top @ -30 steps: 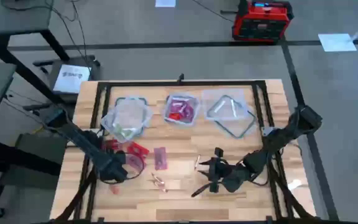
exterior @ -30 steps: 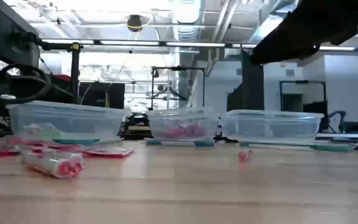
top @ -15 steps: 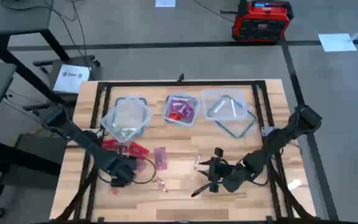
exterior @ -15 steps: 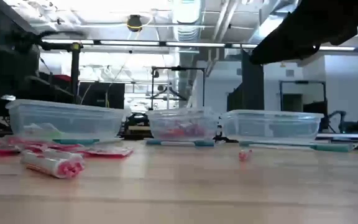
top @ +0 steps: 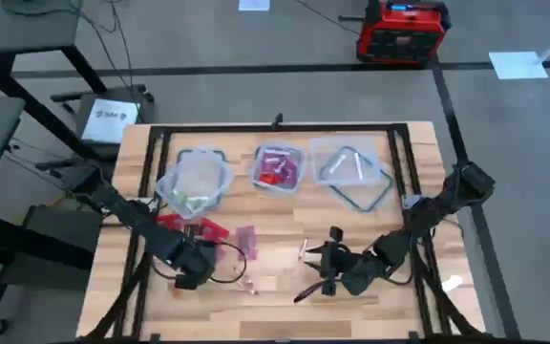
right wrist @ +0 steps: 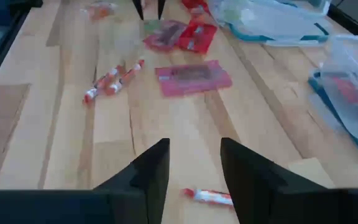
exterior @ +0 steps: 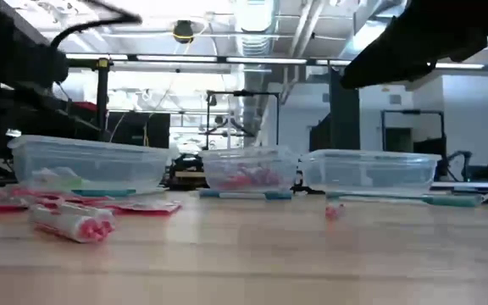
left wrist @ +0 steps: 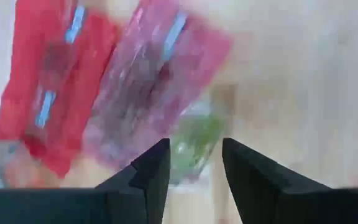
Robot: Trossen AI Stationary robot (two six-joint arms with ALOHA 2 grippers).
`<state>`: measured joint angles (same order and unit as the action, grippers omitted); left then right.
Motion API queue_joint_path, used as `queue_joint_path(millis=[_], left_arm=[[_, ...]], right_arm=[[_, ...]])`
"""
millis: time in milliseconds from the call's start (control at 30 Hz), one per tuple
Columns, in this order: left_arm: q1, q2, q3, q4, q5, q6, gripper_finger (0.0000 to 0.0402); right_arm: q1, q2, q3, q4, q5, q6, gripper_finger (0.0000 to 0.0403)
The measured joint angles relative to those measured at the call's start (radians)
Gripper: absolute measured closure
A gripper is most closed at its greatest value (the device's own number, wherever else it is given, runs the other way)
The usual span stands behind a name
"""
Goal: Sort candy
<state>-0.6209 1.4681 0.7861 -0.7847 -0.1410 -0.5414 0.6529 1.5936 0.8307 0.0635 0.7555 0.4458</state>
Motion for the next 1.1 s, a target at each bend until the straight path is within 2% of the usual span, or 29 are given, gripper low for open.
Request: queue_joint_path(millis=[100,233,367,467,567,667,800,900,1000,1100], left_arm=[[0.000,0.000,-0.048,0.074,-0.003,-0.002,0.0268],[0.000,-0.005,-0.103,0.253,0.025,-0.001,0.0268],[0.000,-0.004,-0.118,0.258,0.028,-0.036,0.0278],[0.000,-0.003,-0.116,0.255,0.029,-0.093,0.0312],[0.000,0.000,-0.098,0.253,0.037,-0.120,0.0374],[0.000,0.001,-0.065,0.241,0.039,-0.122,0.0390],[0.007,0.003,0.033,0.143,0.042,-0.118,0.0398],[0.025,-0.003,0.142,0.003,0.008,-0.095,0.0399],[0.060,-0.007,0.263,-0.171,-0.096,-0.054,0.0400],[0.106,-0.024,0.360,-0.355,-0.319,-0.047,0.0400]], right_arm=[[0.000,0.000,0.000,0.000,0.000,0.000,0.0271],[0.000,0.000,0.000,0.000,0.000,0.000,0.0271],[0.000,0.000,0.000,0.000,0.000,0.000,0.0271],[0.000,0.000,0.000,0.000,0.000,0.000,0.0271],[0.000,0.000,0.000,0.000,0.000,0.000,0.0271],[0.000,0.000,0.000,0.000,0.000,0.000,0.0271],[0.000,0.000,0.000,0.000,0.000,0.000,0.0271],[-0.001,0.000,0.000,-0.001,0.000,0.000,0.0271],[-0.001,0.000,0.000,0.000,0.000,0.000,0.0271],[-0.001,0.000,0.000,-0.001,0.000,0.000,0.0271]])
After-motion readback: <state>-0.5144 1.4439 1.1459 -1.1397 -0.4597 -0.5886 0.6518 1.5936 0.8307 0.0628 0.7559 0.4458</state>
